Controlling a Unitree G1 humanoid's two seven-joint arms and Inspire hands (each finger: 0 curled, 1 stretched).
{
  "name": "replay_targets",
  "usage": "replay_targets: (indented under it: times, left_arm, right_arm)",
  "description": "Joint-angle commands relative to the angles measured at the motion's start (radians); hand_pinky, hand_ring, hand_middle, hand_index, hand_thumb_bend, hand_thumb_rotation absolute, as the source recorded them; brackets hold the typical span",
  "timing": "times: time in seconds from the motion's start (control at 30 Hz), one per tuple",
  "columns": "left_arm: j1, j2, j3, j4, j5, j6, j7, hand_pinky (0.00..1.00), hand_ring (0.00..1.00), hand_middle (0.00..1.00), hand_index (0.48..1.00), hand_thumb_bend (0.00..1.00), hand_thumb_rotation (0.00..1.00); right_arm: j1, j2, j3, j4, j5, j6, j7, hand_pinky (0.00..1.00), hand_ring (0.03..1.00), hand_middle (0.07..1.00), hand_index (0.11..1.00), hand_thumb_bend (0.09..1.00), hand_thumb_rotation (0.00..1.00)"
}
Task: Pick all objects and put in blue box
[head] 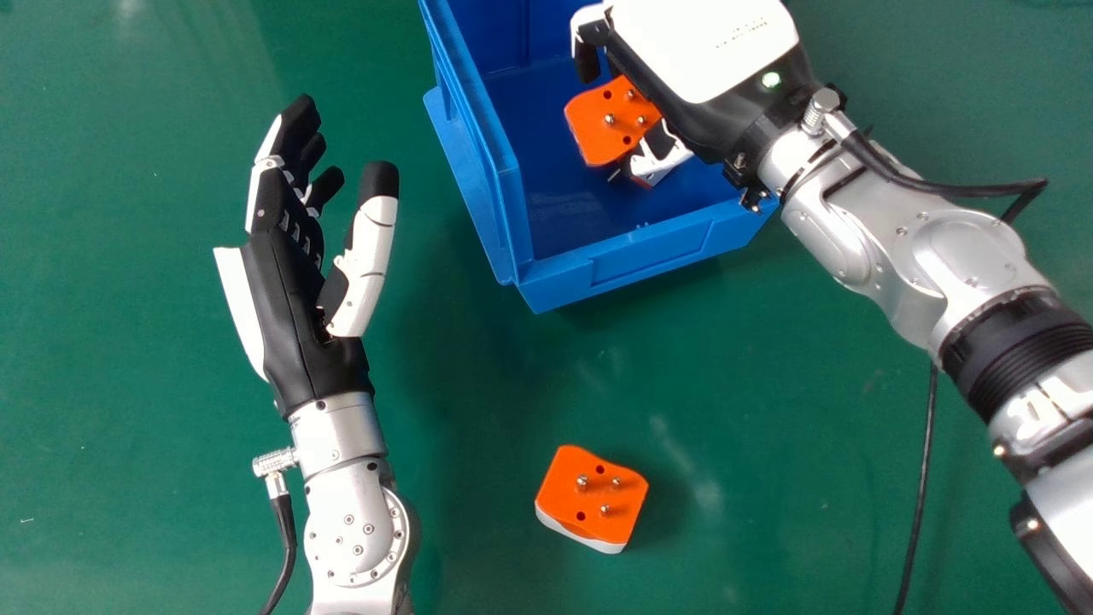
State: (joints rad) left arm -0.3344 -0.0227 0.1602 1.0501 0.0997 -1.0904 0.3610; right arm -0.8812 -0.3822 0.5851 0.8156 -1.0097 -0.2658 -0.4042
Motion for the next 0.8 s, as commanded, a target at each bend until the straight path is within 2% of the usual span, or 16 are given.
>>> replay_targets:
  times: [0.0, 0.03, 0.07, 0.1, 0.2, 0.23, 0.3, 0.33, 0.4, 0.47, 0.6, 0.67, 0.77]
  left_arm:
    - [-0.012, -0.005, -0.007, -0.003, 0.007, -0.01, -0.003, 0.82, 0.87, 0.87, 0.816, 0.72, 0.55]
    - [-0.011, -0.006, -0.007, -0.004, 0.003, -0.012, -0.007, 0.82, 0.87, 0.87, 0.816, 0.72, 0.55]
    - [-0.01, -0.008, -0.006, -0.003, 0.001, -0.014, -0.009, 0.82, 0.87, 0.87, 0.817, 0.72, 0.55]
    - [-0.01, -0.008, -0.006, -0.002, 0.005, -0.015, -0.004, 0.82, 0.87, 0.87, 0.817, 0.72, 0.55]
    - [-0.007, -0.009, -0.005, 0.0, 0.007, -0.016, -0.002, 0.82, 0.87, 0.87, 0.817, 0.72, 0.55]
    - [-0.005, -0.011, -0.004, 0.001, 0.004, -0.018, -0.006, 0.82, 0.87, 0.87, 0.817, 0.72, 0.55]
    - [-0.003, -0.012, -0.004, 0.002, 0.002, -0.02, -0.009, 0.82, 0.87, 0.87, 0.817, 0.72, 0.55]
    - [-0.003, -0.013, -0.003, 0.002, 0.001, -0.021, -0.01, 0.82, 0.87, 0.87, 0.818, 0.72, 0.55]
    - [-0.001, -0.014, -0.002, 0.003, -0.003, -0.023, -0.016, 0.82, 0.87, 0.87, 0.818, 0.72, 0.55]
    - [0.001, -0.015, 0.0, 0.003, -0.01, -0.027, -0.025, 0.82, 0.87, 0.87, 0.82, 0.72, 0.54]
    - [0.008, -0.013, 0.0, 0.0, -0.008, -0.03, -0.024, 0.83, 0.87, 0.87, 0.821, 0.71, 0.53]
    - [0.013, -0.011, -0.001, -0.003, -0.001, -0.032, -0.019, 0.82, 0.87, 0.87, 0.821, 0.71, 0.53]
    - [0.024, -0.012, -0.001, -0.008, 0.0, -0.036, -0.019, 0.82, 0.87, 0.87, 0.822, 0.71, 0.54]
  right_arm:
    - [0.009, -0.016, -0.012, -0.062, 0.005, 0.039, 0.016, 0.35, 0.397, 0.48, 0.525, 0.513, 0.0]
    - [0.015, -0.018, -0.012, -0.077, 0.002, 0.05, 0.022, 0.35, 0.397, 0.48, 0.525, 0.513, 0.0]
    - [0.02, -0.021, -0.012, -0.092, -0.002, 0.062, 0.027, 0.46, 0.518, 0.584, 0.614, 0.598, 0.05]
    - [0.025, -0.023, -0.012, -0.104, -0.005, 0.072, 0.029, 0.46, 0.518, 0.584, 0.614, 0.598, 0.05]
    - [0.04, -0.026, -0.016, -0.135, -0.011, 0.099, 0.033, 0.46, 0.518, 0.584, 0.614, 0.598, 0.05]
    - [0.045, -0.027, -0.017, -0.146, -0.013, 0.109, 0.032, 0.57, 0.614, 0.667, 0.691, 0.679, 0.11]
    - [0.054, -0.03, -0.017, -0.165, -0.019, 0.127, 0.028, 0.57, 0.614, 0.667, 0.691, 0.679, 0.11]
    - [0.058, -0.032, -0.017, -0.173, -0.021, 0.133, 0.023, 0.65, 0.692, 0.734, 0.753, 0.743, 0.17]
    - [0.066, -0.034, -0.02, -0.189, -0.021, 0.143, 0.018, 0.65, 0.692, 0.734, 0.753, 0.743, 0.17]
    - [0.073, -0.036, -0.025, -0.205, -0.015, 0.147, 0.02, 0.78, 0.803, 0.83, 0.842, 0.836, 0.26]
    - [0.097, -0.038, -0.041, -0.255, -0.002, 0.157, 0.032, 0.91, 0.92, 0.931, 0.936, 0.934, 0.38]
    - [0.12, -0.042, -0.055, -0.298, 0.008, 0.163, 0.049, 0.93, 0.936, 0.945, 0.949, 0.948, 0.39]
    - [0.198, -0.051, -0.102, -0.441, 0.041, 0.188, 0.116, 0.95, 0.959, 0.965, 0.967, 0.967, 0.42]
